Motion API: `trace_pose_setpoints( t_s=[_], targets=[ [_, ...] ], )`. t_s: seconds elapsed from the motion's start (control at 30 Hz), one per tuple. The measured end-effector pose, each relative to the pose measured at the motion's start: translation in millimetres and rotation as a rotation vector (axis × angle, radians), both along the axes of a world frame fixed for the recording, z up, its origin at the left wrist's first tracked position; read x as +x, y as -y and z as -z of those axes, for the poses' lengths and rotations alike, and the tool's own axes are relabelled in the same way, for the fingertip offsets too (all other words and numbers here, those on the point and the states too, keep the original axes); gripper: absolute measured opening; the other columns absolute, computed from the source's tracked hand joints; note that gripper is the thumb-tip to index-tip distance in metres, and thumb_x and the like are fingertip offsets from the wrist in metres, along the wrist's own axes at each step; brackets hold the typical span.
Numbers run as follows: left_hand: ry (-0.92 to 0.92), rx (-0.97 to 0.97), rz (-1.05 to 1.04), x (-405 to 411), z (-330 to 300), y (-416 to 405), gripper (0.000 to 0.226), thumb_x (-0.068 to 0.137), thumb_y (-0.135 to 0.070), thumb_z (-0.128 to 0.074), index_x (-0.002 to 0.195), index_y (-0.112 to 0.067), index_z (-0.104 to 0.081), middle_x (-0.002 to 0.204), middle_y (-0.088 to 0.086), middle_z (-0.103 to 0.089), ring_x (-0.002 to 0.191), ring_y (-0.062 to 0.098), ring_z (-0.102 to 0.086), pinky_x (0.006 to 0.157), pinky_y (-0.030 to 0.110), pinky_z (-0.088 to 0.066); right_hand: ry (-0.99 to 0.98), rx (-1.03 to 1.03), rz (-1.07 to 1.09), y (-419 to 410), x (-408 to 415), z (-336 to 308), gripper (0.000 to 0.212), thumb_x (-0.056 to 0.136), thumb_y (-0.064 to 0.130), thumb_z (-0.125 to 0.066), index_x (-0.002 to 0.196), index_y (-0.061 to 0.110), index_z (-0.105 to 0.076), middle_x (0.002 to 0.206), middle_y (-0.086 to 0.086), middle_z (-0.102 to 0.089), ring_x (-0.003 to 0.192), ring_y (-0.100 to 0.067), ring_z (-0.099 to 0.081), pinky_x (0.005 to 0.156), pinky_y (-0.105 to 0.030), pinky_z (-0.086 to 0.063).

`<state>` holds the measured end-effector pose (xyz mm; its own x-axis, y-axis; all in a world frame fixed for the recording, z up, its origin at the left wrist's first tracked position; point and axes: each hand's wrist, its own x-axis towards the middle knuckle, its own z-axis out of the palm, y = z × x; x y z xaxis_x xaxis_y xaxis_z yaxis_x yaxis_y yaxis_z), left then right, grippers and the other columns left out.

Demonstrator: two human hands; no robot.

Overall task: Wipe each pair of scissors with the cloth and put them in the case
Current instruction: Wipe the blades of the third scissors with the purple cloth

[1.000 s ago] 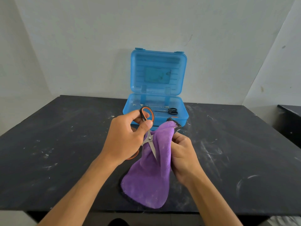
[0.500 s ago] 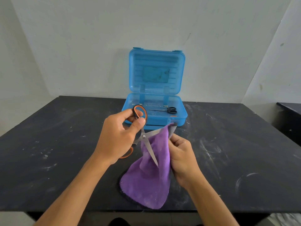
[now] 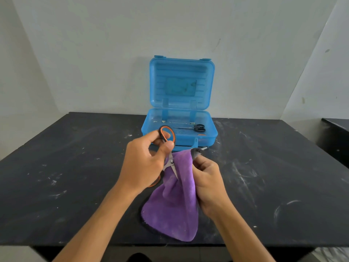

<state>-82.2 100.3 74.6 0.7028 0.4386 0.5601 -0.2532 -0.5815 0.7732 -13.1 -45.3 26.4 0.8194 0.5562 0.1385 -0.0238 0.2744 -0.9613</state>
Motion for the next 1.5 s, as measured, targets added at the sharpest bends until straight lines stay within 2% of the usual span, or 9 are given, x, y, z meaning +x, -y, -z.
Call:
trace_pose_setpoints(
  t_s=[0.13,0.27,0.5,0.73,0.9,1.03,1.23,1.37,1.5],
  targets=[
    [0.006,0.009,0.015,-2,0,3,0.009,0.093,-0.022,-0.071,0.101,-0.021,-0.072,0.080,-0.001,-0.071,0.062,0.038,-0.061,0.059,0.048,-0.053,0.004,-0.037,0.051,0,1,-2,0.024,0.092,0.031,-0.074,0.086,0.009,-0.080,0.078,-0.025,-0.078,0.067,-0.035,-0.075,0.067,-0.044,-0.064],
    [0.026,0.047,0.020,-3,-4,4,0.007,0.093,-0.024,-0.070,0.097,-0.030,-0.070,0.084,-0.010,-0.071,0.060,0.030,-0.061,0.058,0.041,-0.053,0.014,0.001,-0.002,5,0,-6,0.027,0.107,0.018,-0.059,0.095,0.011,-0.083,0.077,-0.024,-0.078,0.068,-0.031,-0.078,0.065,-0.034,-0.062],
    [0.023,0.068,-0.008,0,-7,5,0.007,0.093,-0.022,-0.070,0.097,-0.028,-0.069,0.087,-0.011,-0.073,0.082,0.011,-0.068,0.069,0.029,-0.056,-0.052,0.003,0.062,13,6,-12,0.025,0.105,0.019,-0.062,0.095,0.013,-0.084,0.091,-0.020,-0.081,0.078,-0.032,-0.080,0.067,-0.036,-0.064],
    [0.009,0.112,0.016,3,-5,10,0.007,0.094,-0.020,-0.070,0.099,-0.016,-0.071,0.081,-0.007,-0.072,0.057,0.022,-0.065,0.060,0.036,-0.055,0.081,-0.004,-0.017,9,3,-12,0.023,0.089,0.031,-0.078,0.087,0.008,-0.081,0.076,-0.027,-0.076,0.069,-0.036,-0.076,0.070,-0.041,-0.064],
    [-0.002,0.111,0.011,4,-4,6,0.006,0.094,-0.023,-0.070,0.099,-0.020,-0.072,0.080,-0.013,-0.070,0.057,0.008,-0.060,0.053,0.014,-0.045,0.065,-0.007,0.013,14,4,-14,0.019,0.097,0.020,-0.072,0.086,0.008,-0.082,0.077,-0.025,-0.078,0.069,-0.034,-0.077,0.067,-0.039,-0.064],
    [-0.032,0.064,0.004,3,-1,2,0.007,0.094,-0.026,-0.069,0.099,-0.022,-0.072,0.083,-0.011,-0.072,0.076,0.014,-0.067,0.065,0.025,-0.054,-0.015,-0.042,0.097,17,7,-16,0.023,0.098,0.017,-0.073,0.078,0.014,-0.083,0.079,-0.017,-0.080,0.065,-0.026,-0.077,0.058,-0.033,-0.062],
    [-0.037,0.014,0.022,3,-1,1,0.006,0.093,-0.023,-0.070,0.098,-0.022,-0.074,0.082,-0.010,-0.072,0.080,0.005,-0.068,0.068,0.015,-0.051,-0.003,-0.047,0.143,19,11,-16,0.020,0.098,0.016,-0.071,0.084,0.009,-0.083,0.085,-0.024,-0.080,0.076,-0.037,-0.075,0.073,-0.050,-0.065],
    [-0.046,-0.001,0.020,2,-1,1,0.009,0.093,-0.024,-0.070,0.100,-0.021,-0.074,0.086,-0.009,-0.074,0.086,0.009,-0.069,0.075,0.023,-0.056,-0.021,-0.051,0.157,20,12,-16,0.020,0.098,0.014,-0.072,0.082,0.010,-0.083,0.083,-0.018,-0.080,0.071,-0.029,-0.075,0.065,-0.037,-0.065],
    [-0.065,-0.016,0.028,1,-1,0,0.013,0.093,-0.026,-0.069,0.103,-0.020,-0.074,0.090,-0.007,-0.075,0.088,0.012,-0.069,0.080,0.034,-0.059,-0.042,-0.031,0.177,23,14,-15,0.020,0.096,0.015,-0.072,0.080,0.015,-0.084,0.083,-0.015,-0.080,0.072,-0.027,-0.074,0.066,-0.037,-0.066]
  ],
)
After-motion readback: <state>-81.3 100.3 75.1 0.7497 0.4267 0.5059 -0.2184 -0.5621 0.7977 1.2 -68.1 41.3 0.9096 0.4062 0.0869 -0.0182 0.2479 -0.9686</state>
